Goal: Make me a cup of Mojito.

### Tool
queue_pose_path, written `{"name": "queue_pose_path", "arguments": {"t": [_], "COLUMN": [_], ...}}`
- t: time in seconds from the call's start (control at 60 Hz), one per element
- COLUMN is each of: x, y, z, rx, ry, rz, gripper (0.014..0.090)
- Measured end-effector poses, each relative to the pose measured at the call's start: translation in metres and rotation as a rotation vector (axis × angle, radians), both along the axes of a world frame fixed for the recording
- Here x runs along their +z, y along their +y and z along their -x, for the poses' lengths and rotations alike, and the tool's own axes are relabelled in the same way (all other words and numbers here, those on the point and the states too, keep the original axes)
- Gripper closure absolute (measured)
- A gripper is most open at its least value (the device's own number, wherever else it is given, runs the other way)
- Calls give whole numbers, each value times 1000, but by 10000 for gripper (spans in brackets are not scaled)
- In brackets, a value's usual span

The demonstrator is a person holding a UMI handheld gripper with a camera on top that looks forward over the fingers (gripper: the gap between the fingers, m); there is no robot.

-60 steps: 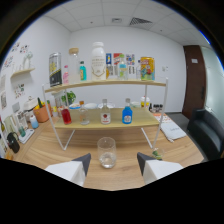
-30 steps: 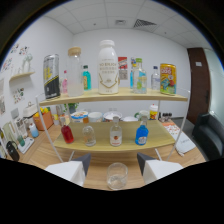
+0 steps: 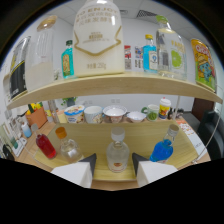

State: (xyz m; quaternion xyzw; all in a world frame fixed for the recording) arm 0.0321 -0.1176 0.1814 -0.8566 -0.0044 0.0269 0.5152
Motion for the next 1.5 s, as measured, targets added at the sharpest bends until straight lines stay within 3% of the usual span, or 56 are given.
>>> {"name": "queue_pose_path", "arguments": {"t": [0.117, 0.167, 0.5, 0.75, 1.067, 1.267, 1.5], "x": [-2, 0, 11, 38, 18, 11, 30], "y": [9, 11, -3, -49, -100, -105, -85], "z": [-5, -9, -13, -39, -100, -118, -117], "rx": [-25, -42, -52, -109, -151, -76, 127], "ry": [-4, -11, 12, 20, -265, -622, -1240], "rz": [-3, -12, -21, -68, -30, 9, 22], "gripper": [625, 687, 702, 707, 706, 708, 708]}}
